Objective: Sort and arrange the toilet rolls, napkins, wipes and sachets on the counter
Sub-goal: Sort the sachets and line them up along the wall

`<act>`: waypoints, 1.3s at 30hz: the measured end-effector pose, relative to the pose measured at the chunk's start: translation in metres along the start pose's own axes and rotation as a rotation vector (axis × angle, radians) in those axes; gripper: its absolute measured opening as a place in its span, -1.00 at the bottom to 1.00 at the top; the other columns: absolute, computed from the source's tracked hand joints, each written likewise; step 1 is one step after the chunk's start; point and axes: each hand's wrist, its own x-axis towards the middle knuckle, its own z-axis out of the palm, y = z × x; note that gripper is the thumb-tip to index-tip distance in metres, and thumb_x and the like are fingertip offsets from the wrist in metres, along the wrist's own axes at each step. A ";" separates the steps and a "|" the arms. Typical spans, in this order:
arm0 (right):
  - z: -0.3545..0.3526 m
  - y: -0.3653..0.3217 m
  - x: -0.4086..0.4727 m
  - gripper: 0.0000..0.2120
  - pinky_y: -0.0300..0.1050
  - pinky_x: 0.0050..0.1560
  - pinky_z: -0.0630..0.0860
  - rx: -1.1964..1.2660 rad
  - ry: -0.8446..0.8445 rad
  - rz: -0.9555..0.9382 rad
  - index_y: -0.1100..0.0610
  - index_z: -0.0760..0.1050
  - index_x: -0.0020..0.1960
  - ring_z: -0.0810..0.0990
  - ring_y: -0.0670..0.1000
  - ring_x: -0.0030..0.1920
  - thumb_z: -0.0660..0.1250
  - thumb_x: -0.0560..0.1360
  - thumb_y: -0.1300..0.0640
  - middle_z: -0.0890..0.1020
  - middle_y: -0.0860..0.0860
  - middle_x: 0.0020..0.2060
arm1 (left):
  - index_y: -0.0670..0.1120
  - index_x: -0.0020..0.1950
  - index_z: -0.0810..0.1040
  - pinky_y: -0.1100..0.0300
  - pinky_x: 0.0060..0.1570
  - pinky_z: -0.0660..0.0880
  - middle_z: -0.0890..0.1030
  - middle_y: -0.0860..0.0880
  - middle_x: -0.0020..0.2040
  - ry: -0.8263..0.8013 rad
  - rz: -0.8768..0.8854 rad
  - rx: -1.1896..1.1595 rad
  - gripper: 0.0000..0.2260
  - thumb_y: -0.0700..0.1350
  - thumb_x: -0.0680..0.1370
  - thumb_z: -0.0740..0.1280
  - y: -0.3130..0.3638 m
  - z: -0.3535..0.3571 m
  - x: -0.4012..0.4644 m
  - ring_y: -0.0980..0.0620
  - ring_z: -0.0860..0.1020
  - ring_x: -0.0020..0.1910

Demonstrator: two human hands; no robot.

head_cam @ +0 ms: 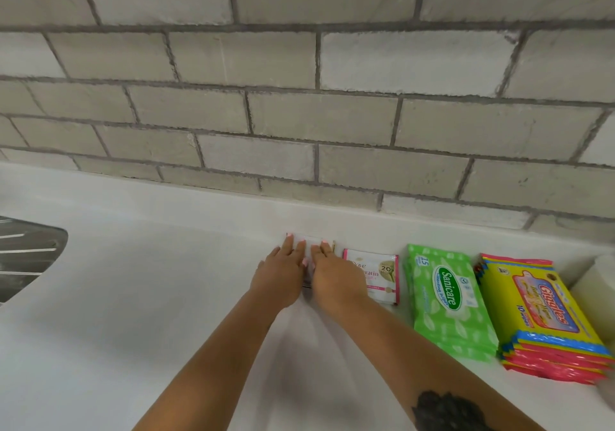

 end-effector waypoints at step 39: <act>-0.087 0.180 -0.360 -0.66 -0.08 0.03 0.47 0.420 0.697 0.144 -0.06 0.44 0.27 0.52 0.01 0.09 0.27 0.50 0.05 0.60 -0.01 0.07 | -0.07 0.18 0.57 0.65 -0.13 0.27 0.56 0.12 0.05 0.400 0.448 -0.687 -0.78 -0.11 0.55 0.31 0.277 0.012 -0.239 0.15 0.51 0.00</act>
